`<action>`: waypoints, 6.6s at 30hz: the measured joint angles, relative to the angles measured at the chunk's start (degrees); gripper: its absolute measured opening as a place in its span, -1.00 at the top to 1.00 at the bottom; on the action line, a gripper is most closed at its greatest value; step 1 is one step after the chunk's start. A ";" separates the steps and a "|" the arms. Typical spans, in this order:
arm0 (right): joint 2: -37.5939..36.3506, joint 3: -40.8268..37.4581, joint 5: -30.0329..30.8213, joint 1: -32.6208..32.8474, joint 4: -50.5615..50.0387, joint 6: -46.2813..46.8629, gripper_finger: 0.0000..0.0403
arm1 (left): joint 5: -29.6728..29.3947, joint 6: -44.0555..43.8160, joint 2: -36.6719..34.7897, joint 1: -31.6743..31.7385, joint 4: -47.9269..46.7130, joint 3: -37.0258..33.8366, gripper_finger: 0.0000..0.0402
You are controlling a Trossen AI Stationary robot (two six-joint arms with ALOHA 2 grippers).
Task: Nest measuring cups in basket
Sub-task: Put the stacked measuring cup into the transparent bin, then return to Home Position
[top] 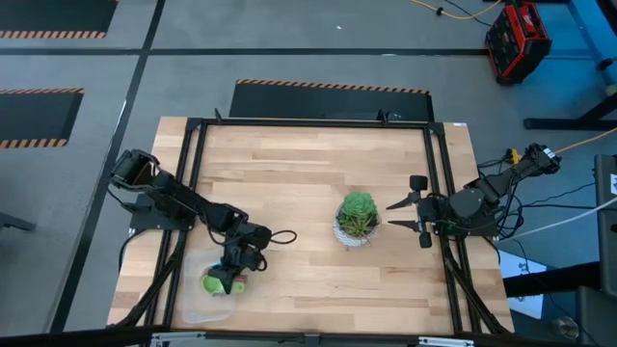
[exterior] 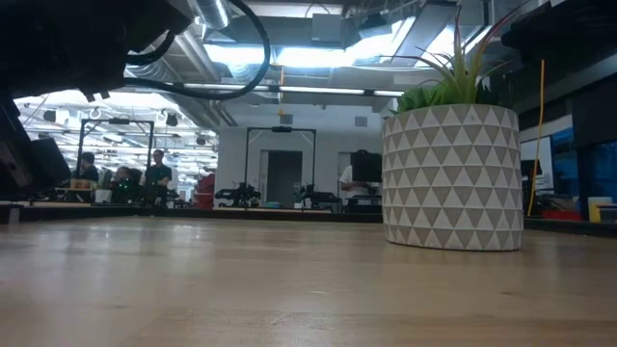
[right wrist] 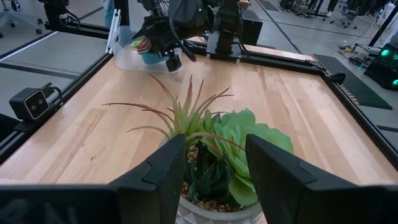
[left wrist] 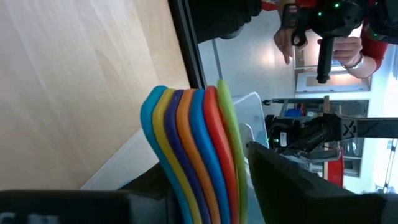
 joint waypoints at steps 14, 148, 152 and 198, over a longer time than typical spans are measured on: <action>-0.01 0.00 0.00 0.00 0.00 0.00 0.14 | 1.44 2.86 -0.01 1.24 0.88 0.00 0.05; -28.41 -8.80 7.97 0.01 -0.12 0.00 0.14 | -67.76 28.24 -89.96 7.77 10.58 -37.18 0.03; -28.44 -14.18 11.08 0.00 7.56 -0.19 0.14 | -66.96 29.60 -89.96 10.14 11.49 -37.20 0.03; -27.93 -24.48 -9.49 -32.29 18.73 -11.64 0.14 | -45.71 25.33 -89.96 26.59 8.90 -37.22 0.03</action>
